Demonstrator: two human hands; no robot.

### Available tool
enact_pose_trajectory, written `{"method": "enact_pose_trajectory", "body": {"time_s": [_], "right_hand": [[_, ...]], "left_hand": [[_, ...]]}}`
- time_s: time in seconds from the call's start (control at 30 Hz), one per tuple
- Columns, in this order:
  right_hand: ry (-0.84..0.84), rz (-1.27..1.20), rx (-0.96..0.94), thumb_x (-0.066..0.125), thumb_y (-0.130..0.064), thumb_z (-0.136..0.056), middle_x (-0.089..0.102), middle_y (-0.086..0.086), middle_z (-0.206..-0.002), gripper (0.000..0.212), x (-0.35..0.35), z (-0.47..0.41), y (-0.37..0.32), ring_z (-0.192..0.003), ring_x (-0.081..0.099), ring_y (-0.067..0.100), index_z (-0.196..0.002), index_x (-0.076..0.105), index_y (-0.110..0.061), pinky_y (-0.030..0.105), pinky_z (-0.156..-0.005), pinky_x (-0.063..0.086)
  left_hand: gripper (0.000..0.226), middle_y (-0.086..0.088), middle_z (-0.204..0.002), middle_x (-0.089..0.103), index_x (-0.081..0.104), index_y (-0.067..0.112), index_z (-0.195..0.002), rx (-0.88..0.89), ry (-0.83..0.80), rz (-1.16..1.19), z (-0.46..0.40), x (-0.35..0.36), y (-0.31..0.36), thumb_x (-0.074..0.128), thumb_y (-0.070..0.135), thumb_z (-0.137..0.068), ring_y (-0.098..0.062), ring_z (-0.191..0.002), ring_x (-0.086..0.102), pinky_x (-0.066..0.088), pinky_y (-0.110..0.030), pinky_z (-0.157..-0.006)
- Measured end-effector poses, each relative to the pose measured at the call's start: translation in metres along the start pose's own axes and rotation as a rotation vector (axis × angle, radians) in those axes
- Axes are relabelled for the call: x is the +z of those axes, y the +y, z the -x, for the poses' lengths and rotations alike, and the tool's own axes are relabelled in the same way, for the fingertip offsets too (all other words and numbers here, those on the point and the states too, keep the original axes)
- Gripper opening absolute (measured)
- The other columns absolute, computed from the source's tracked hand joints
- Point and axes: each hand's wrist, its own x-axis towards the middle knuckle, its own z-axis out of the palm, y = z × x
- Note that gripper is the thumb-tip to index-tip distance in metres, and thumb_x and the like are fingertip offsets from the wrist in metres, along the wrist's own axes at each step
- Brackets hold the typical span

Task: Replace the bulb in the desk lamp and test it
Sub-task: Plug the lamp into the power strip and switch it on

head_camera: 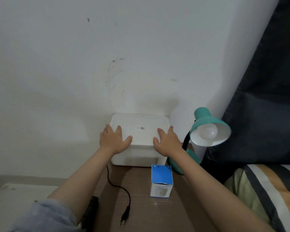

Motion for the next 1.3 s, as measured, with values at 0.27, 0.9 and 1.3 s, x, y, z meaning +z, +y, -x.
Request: {"method": "enact_pose_trajectory", "body": {"time_s": [0.27,0.9,1.3], "right_hand": [[-0.047,0.163,0.071,0.024,-0.048,-0.097,-0.012,0.031,-0.153,0.062,-0.011,0.008,-0.015,-0.144,-0.007,0.042,-0.149,0.010,-0.019,0.053,-0.116,0.000],[-0.069,-0.408,0.038,0.061,-0.028,-0.086,0.062,0.000,-0.099,0.022,0.146,0.180,-0.053,-0.089,0.058,0.014,-0.106,0.065,-0.020,0.032,-0.082,0.052],[-0.162,-0.687,0.273,0.061,-0.011,-0.085,0.067,0.003,-0.077,0.014,0.147,0.181,-0.070,-0.074,0.064,0.016,-0.076,0.067,-0.020,0.032,-0.064,0.055]], "left_hand": [[0.080,-0.023,-0.155,0.007,0.009,0.012,-0.147,0.012,0.019,0.075,0.026,-0.016,0.012,0.030,0.062,-0.088,-0.035,-0.143,0.004,0.004,-0.052,-0.115],[0.056,-0.014,-0.147,0.034,0.043,0.011,-0.134,-0.093,0.129,0.251,0.274,0.071,-0.092,0.054,0.033,-0.084,-0.032,-0.135,0.033,0.026,-0.057,-0.107],[0.052,-0.016,-0.146,0.039,0.043,0.004,-0.134,-0.141,0.208,0.298,0.288,0.082,-0.093,0.051,0.025,-0.088,-0.030,-0.129,0.042,0.039,-0.039,-0.102]]}}
